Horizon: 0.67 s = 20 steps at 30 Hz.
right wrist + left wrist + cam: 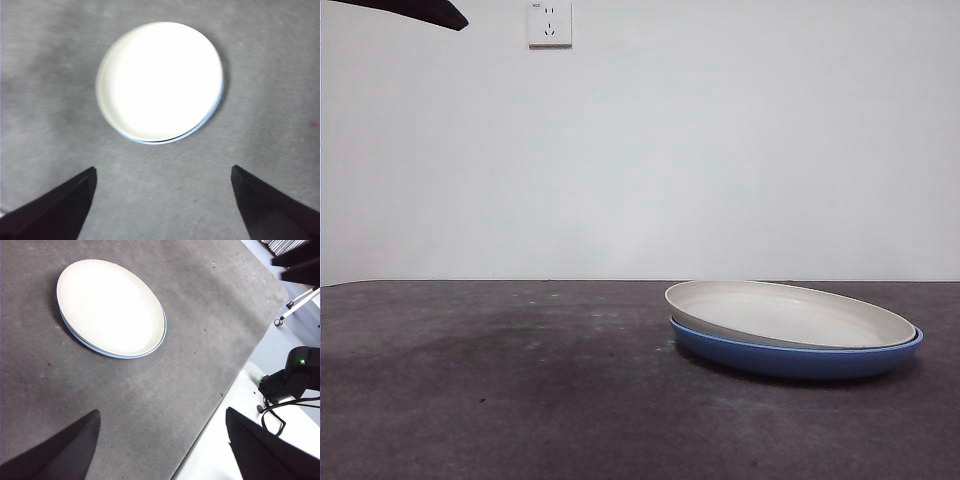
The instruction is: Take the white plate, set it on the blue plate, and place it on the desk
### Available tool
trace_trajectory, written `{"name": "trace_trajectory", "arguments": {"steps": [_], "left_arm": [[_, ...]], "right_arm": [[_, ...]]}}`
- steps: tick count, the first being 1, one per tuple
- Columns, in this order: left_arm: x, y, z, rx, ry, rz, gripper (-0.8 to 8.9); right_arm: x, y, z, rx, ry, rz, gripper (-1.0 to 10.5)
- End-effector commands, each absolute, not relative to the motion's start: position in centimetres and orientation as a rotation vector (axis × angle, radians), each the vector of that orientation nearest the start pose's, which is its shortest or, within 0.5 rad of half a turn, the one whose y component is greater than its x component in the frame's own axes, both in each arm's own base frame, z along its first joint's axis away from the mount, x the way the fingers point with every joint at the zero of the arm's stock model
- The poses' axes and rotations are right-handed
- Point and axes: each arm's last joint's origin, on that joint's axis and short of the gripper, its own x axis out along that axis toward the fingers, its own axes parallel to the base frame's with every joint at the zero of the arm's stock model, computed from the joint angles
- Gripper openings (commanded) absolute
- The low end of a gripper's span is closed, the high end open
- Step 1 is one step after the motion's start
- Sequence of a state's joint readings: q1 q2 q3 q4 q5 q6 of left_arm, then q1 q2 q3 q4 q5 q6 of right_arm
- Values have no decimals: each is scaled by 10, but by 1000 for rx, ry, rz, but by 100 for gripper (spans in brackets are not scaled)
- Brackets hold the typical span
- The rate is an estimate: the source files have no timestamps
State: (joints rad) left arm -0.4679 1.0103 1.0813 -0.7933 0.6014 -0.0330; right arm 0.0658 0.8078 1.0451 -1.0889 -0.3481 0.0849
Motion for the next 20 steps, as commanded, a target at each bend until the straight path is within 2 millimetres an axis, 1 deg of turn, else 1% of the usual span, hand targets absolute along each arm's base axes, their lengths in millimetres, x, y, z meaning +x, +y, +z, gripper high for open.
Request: {"name": "trace_trajectory", "arguments": {"steps": [1, 5, 11, 16, 20], "left_arm": [[162, -101, 346, -59, 755, -1027, 401], [162, -101, 346, -59, 756, -1027, 401], [162, -101, 346, -59, 757, -1027, 401], [162, -101, 346, -59, 756, -1027, 402], [162, -101, 346, -59, 756, -1027, 401]], "right_arm": [[146, 20, 334, 208, 893, 333, 430], [179, 22, 314, 221, 952, 323, 430], [224, 24, 270, 229, 1016, 313, 429], [252, 26, 246, 232, 1035, 312, 429], [268, 27, 228, 236, 1067, 308, 428]]}}
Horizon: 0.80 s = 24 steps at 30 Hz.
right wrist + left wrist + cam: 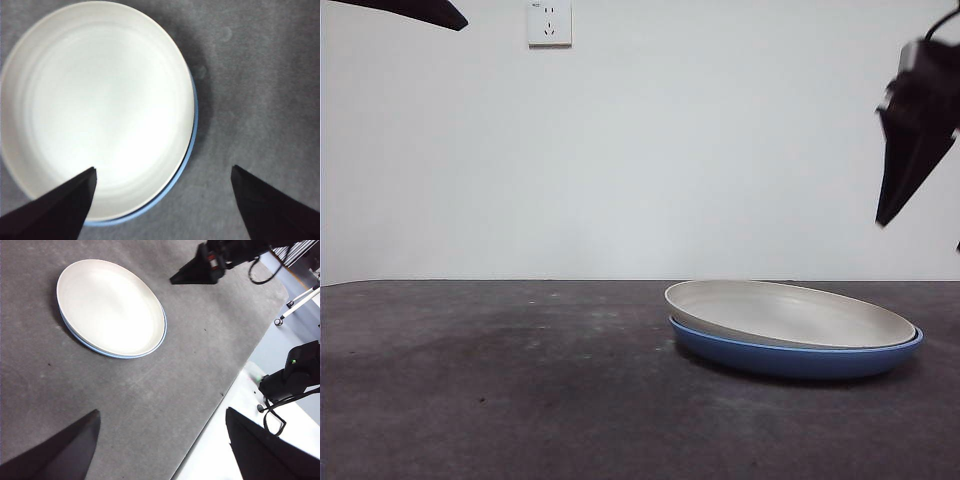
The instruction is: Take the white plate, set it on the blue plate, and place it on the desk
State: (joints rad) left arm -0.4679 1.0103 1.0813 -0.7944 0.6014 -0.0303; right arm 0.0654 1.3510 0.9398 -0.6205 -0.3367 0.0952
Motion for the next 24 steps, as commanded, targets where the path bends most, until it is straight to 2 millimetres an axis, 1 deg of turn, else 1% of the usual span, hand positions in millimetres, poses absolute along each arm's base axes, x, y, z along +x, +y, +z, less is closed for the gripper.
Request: {"name": "trace_trajectory", "arguments": {"steps": [1, 3, 6, 10, 12, 16, 21, 24], "left_arm": [[162, -101, 346, -59, 755, -1027, 401], [162, -101, 346, -59, 755, -1027, 401], [162, -101, 346, -59, 755, -1027, 401], [162, -101, 346, -59, 755, -1027, 401], [162, -101, 346, -59, 755, -1027, 401], [162, -101, 346, -59, 756, -1027, 401], [162, -101, 346, -60, 756, -1027, 401], [162, -101, 346, -60, 756, -1027, 401]], "right_arm": [[271, 27, 224, 237, 1077, 307, 428], [278, 28, 213, 241, 1098, 305, 426], [287, 29, 200, 245, 1118, 306, 366], [294, 30, 187, 246, 1142, 305, 345], [296, 30, 181, 248, 1156, 303, 311], [300, 30, 174, 251, 1170, 304, 289], [302, 31, 168, 253, 1185, 303, 189], [302, 31, 168, 252, 1183, 302, 123]]}}
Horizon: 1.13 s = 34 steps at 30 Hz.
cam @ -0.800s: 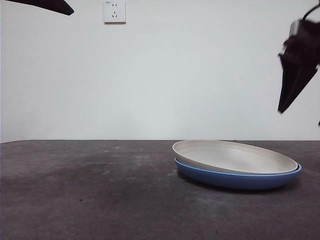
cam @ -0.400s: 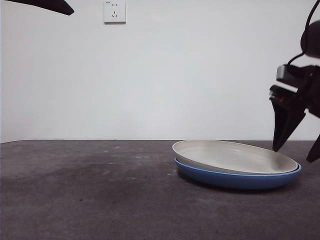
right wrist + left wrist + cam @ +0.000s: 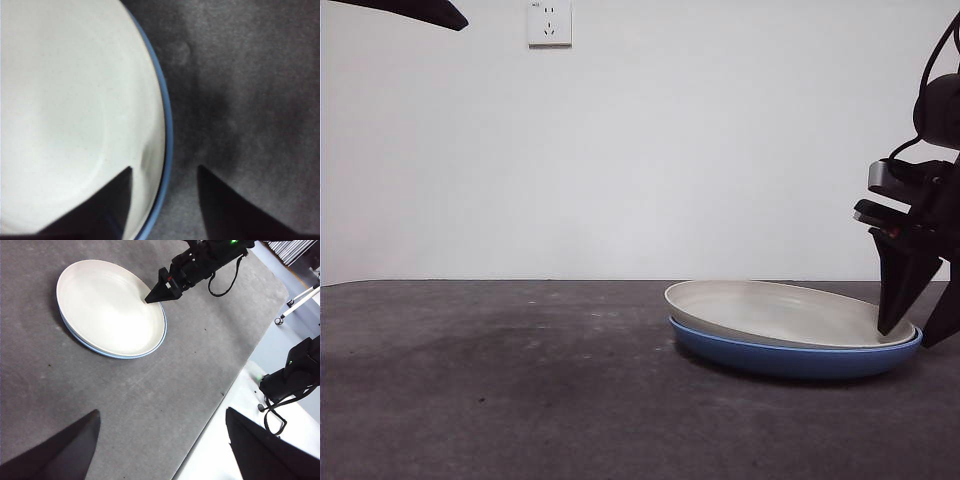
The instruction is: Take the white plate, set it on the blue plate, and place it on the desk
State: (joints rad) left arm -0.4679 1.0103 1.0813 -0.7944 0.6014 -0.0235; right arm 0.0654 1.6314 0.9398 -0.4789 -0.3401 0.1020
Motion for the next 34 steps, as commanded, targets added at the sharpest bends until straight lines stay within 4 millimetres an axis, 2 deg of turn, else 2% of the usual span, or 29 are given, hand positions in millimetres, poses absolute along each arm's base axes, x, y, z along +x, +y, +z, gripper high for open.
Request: {"name": "trace_trajectory", "arguments": {"steps": [1, 7, 16, 21, 27, 34], "left_arm": [[162, -101, 346, -59, 756, -1026, 401], [162, -101, 346, -59, 756, -1026, 401], [162, -101, 345, -60, 759, -1026, 402], [162, -101, 345, -59, 758, -1026, 401], [162, -101, 345, -59, 758, -1026, 401], [162, -101, 346, -59, 757, -1026, 402]], "right_arm": [[302, 31, 168, 252, 1182, 302, 101], [303, 31, 168, 253, 1181, 302, 13], [302, 30, 173, 296, 1166, 282, 13], [299, 31, 191, 345, 1102, 314, 13], [292, 35, 224, 373, 998, 356, 13], [293, 61, 251, 365, 936, 422, 13]]}}
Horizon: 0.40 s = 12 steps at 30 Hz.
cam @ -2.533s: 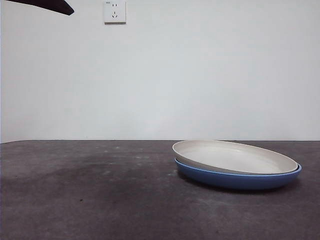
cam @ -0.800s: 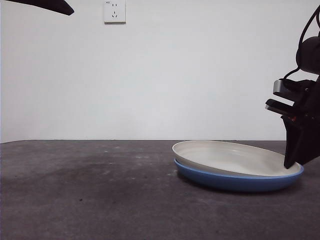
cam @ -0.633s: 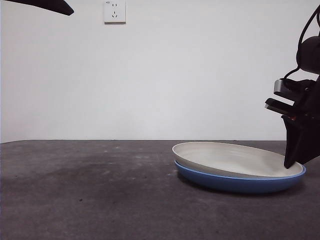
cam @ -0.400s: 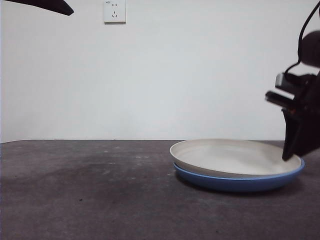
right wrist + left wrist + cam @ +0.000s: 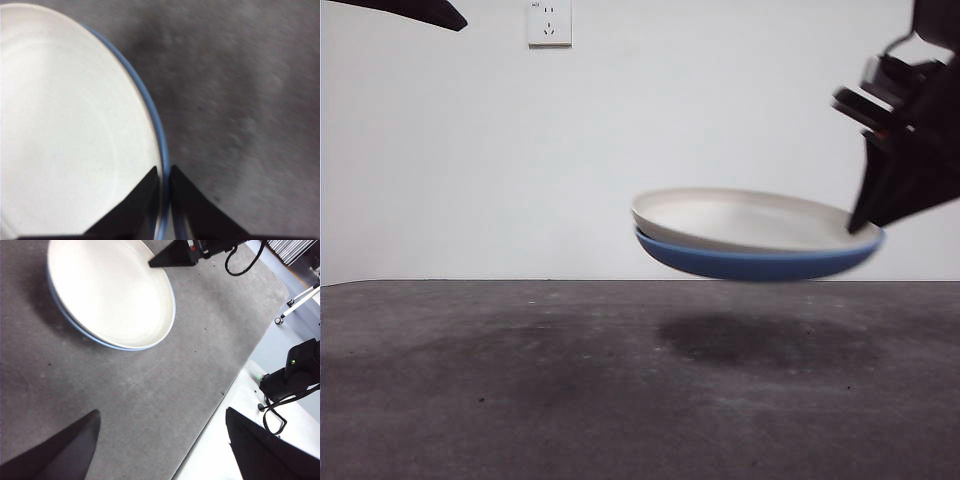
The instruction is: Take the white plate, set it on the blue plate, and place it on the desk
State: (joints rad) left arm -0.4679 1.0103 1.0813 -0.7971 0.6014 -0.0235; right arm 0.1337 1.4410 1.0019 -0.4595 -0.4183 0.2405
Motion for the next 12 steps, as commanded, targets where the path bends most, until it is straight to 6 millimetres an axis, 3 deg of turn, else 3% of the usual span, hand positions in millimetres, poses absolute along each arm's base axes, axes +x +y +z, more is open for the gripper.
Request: {"name": "trace_trajectory", "arguments": {"steps": [1, 6, 12], "left_arm": [[162, -101, 346, -59, 757, -1026, 402], [162, -101, 346, -59, 757, -1027, 402], [162, -101, 345, -59, 758, -1026, 402]], "right_arm": [[293, 66, 254, 355, 924, 432, 13], [298, 91, 258, 345, 900, 467, 13], [311, 117, 243, 330, 956, 491, 13]]}}
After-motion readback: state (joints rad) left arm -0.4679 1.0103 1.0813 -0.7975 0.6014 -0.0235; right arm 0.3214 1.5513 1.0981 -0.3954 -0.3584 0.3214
